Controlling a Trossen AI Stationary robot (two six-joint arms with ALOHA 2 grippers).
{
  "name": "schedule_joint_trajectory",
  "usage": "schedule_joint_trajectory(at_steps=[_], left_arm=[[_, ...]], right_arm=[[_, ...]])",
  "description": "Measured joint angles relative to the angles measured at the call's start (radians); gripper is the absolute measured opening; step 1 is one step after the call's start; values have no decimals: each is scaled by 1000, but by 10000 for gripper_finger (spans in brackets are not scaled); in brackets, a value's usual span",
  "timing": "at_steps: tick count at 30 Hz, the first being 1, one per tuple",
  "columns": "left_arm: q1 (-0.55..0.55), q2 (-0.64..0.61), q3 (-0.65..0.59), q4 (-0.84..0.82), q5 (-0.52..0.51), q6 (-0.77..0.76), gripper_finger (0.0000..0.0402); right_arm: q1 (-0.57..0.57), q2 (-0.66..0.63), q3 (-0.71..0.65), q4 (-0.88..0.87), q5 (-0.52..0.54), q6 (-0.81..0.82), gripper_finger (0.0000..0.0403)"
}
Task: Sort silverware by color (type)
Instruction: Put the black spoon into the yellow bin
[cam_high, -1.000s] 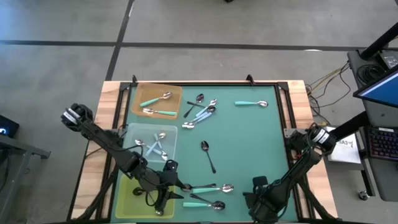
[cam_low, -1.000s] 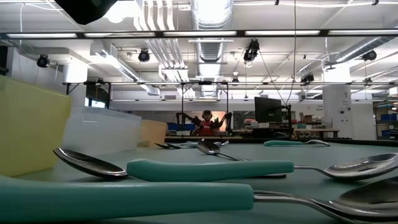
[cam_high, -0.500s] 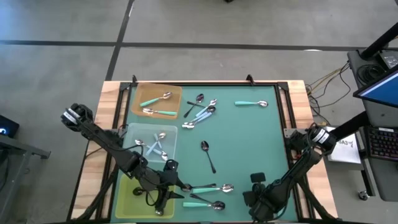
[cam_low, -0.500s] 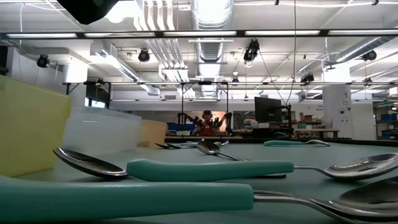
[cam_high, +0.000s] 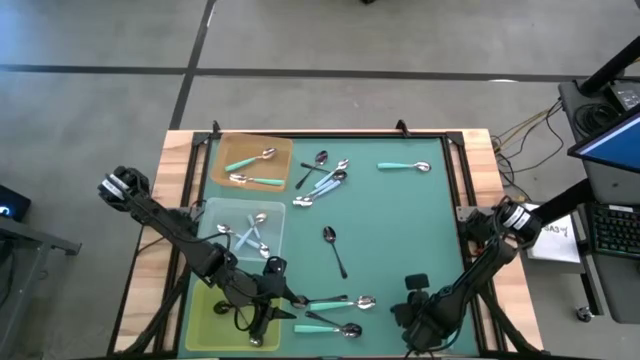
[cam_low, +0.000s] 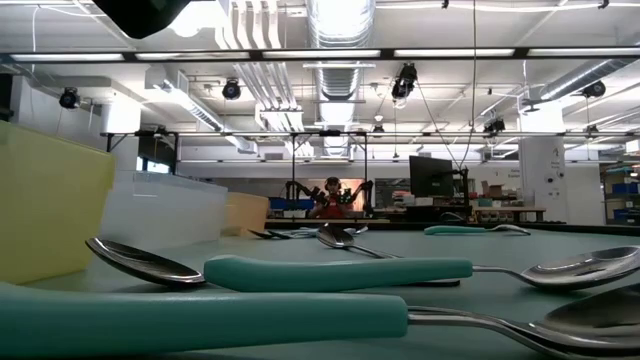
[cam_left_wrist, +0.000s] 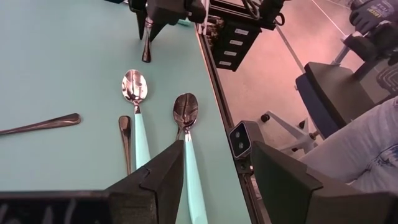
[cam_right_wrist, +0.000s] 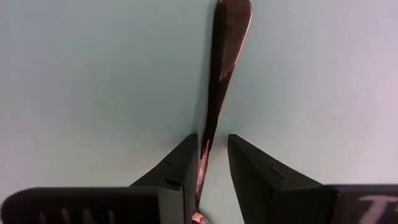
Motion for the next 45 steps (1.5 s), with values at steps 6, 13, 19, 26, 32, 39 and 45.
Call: schedule_joint_trajectory(at_steps=[6,13,19,26,32,39,45], left_arm=[[2,0,0,2,0,0,168],[4,0,0,2,0,0,168],[5,0,0,2,0,0,168],[5,0,0,1,0,4,168],[5,0,0,-1,0,4,168],[7,0,0,-3,-28,47,168],[9,0,0,-6,-75,78,168]], right_arm=[[-1,-3,-36,39,-8,0,82],[-20,-2,-47,81,-66,17,70],[-61,0,-46,91,-141,23,15],[-99,-1,-38,85,-164,12,11],[-102,-53,-38,88,-116,30,10],[-112,-195,-37,60,67,71,9],[-154,-314,-37,66,309,86,9]])
